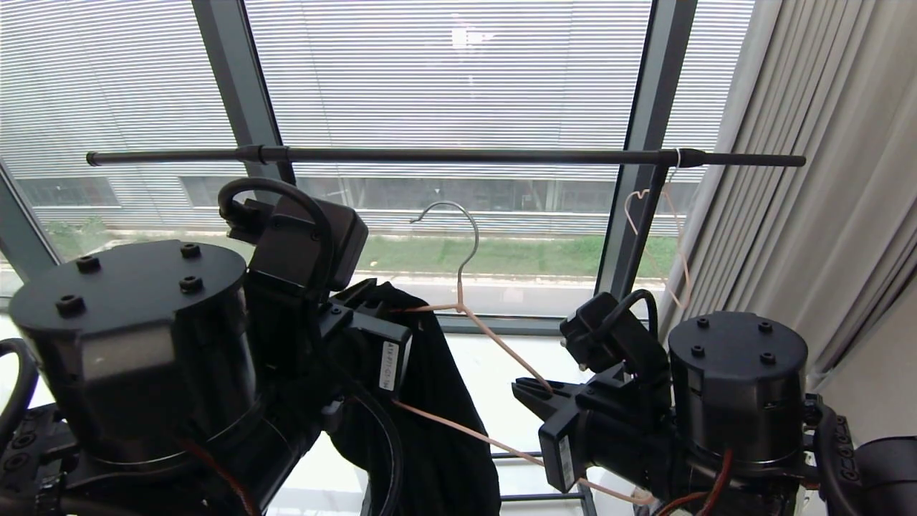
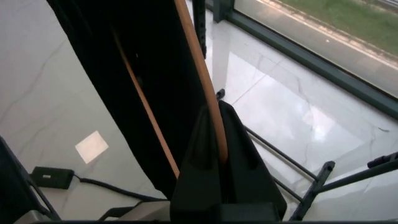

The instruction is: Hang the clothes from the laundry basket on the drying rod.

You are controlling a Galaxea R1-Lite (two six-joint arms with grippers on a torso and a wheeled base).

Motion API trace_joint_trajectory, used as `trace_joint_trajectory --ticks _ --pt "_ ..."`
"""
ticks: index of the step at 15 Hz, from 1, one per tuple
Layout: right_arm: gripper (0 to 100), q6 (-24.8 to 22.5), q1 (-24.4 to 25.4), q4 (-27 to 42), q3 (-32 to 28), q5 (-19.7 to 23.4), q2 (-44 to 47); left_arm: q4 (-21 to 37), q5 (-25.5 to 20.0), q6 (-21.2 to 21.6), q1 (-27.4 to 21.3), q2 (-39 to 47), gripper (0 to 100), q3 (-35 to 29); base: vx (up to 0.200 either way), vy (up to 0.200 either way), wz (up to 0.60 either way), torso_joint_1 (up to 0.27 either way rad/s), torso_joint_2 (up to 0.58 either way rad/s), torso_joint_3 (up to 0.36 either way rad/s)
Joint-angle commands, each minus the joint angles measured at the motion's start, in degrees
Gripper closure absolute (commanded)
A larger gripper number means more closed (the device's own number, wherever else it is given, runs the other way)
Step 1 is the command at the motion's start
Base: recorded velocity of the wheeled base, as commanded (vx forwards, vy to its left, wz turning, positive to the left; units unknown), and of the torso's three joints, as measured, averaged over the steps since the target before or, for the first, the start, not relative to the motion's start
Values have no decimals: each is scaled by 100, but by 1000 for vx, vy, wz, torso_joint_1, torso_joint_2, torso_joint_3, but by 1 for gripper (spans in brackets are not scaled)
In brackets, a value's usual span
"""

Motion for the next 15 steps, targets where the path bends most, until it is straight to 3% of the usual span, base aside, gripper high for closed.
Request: trace_joint_trajectory --ticks 1,11,13,15 --pt "100 -3 4 0 4 -10 -2 -74 1 14 -23 -11 0 -10 0 0 0 0 0 0" --pt "100 -1128 -347 -1020 435 -10 -63 -91 -35 928 -14 -846 0 61 0 0 0 0 0 0" --pt "100 -1480 -347 -1248 663 -10 -239 -74 -395 1095 56 -1136 0 562 0 0 0 0 0 0" --pt "100 -1814 -330 -1310 1085 8 -590 102 -1098 1306 65 -1488 0 913 0 0 0 0 0 0"
